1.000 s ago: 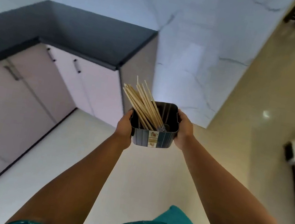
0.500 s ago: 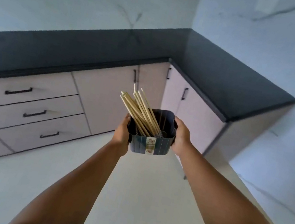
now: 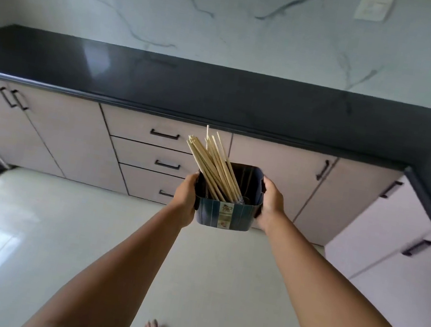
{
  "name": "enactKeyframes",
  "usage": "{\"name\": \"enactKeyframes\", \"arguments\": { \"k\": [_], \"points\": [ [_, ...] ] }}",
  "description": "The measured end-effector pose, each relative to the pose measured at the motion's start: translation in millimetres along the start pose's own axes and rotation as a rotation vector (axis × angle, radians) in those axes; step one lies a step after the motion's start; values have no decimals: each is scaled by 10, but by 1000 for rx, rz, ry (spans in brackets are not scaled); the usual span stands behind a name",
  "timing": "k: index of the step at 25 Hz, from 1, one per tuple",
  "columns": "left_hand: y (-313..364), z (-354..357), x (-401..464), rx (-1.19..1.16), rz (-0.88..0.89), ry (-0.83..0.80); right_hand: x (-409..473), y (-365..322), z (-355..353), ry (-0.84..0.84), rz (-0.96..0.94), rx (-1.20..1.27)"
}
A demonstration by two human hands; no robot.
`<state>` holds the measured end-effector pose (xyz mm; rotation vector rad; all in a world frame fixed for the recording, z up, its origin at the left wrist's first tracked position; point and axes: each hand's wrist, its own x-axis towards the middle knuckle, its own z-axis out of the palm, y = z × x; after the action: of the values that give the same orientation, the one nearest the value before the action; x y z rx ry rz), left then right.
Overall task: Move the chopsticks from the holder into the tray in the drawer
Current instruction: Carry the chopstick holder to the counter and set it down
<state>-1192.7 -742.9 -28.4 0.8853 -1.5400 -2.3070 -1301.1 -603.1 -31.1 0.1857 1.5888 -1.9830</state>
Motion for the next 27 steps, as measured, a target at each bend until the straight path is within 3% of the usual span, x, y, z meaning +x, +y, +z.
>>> {"name": "enactKeyframes", "arguments": {
  "k": [4, 12, 27],
  "points": [
    [462, -567, 776, -33, 35, 87, 670, -89, 873, -48, -9, -31],
    [1472, -1442, 2199, -30, 13, 109, 1862, -318, 2360, -23, 21, 54],
    [2547, -1664, 4684, -2, 2, 168, 3972, -1182, 3658, 49, 21, 92]
  ]
}}
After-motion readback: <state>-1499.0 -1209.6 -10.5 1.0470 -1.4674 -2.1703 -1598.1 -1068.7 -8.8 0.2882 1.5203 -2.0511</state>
